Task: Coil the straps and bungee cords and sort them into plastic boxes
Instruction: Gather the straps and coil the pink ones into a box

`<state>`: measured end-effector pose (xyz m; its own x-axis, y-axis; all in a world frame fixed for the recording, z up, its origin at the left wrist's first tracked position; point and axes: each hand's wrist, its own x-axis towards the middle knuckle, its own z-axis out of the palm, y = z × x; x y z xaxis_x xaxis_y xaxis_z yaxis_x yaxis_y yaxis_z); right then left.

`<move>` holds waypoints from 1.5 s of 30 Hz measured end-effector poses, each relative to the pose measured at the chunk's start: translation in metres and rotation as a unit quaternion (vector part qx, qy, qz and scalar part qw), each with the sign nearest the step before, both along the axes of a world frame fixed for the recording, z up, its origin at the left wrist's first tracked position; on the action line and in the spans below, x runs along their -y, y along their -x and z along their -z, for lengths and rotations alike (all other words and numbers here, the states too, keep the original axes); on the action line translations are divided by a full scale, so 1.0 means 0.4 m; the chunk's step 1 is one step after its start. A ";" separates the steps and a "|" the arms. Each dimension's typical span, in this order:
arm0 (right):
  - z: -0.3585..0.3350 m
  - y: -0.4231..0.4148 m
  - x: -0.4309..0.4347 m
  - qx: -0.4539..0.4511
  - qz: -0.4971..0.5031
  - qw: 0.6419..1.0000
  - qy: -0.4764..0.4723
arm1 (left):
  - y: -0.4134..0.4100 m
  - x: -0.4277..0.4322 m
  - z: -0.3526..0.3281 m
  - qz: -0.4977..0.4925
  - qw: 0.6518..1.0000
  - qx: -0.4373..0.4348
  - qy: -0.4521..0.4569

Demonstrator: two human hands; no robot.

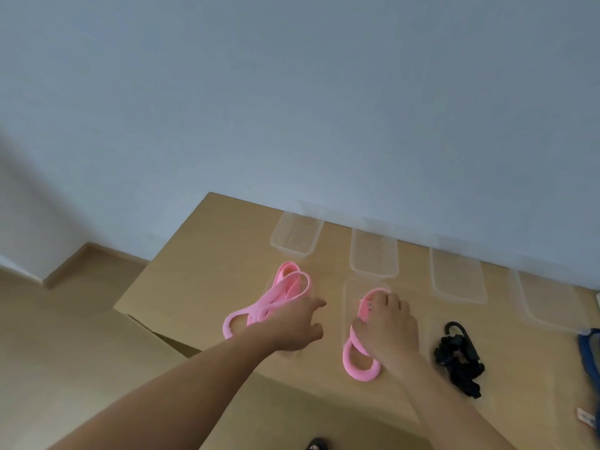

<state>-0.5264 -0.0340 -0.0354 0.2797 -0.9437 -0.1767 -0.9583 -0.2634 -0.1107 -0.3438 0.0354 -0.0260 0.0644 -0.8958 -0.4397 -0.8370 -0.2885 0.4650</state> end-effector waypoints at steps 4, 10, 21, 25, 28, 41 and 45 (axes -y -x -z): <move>-0.073 -0.183 -0.058 0.032 -0.137 0.990 -0.031 | -0.156 -0.108 -0.059 -0.085 0.995 0.013 0.046; -0.181 -0.555 -0.272 0.041 -0.278 0.955 -0.094 | -0.460 -0.459 -0.170 -0.248 0.965 0.006 0.085; -0.220 -0.990 -0.907 0.121 -0.489 0.842 -0.191 | -0.688 -1.267 -0.142 -0.591 0.772 -0.117 0.203; -0.197 -1.066 -1.070 0.101 -0.551 0.796 -0.227 | -0.680 -1.472 -0.097 -0.680 0.690 -0.131 0.210; -0.175 -1.128 -1.162 0.079 -0.591 0.764 -0.247 | -0.683 -1.580 -0.062 -0.724 0.642 -0.143 0.210; 0.062 -1.650 -1.465 0.000 -0.665 0.666 -0.339 | -0.979 -1.889 0.116 -0.856 0.468 -0.156 0.155; 0.163 -1.854 -1.581 -0.031 -0.667 0.651 -0.362 | -1.142 -1.961 0.208 -0.886 0.414 -0.165 0.130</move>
<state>0.2152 0.5984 -0.1005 0.7357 0.4675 -0.4901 0.0605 -0.7661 -0.6399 0.1131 0.8197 -0.1091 0.6964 0.4095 -0.5893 0.7019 -0.2176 0.6782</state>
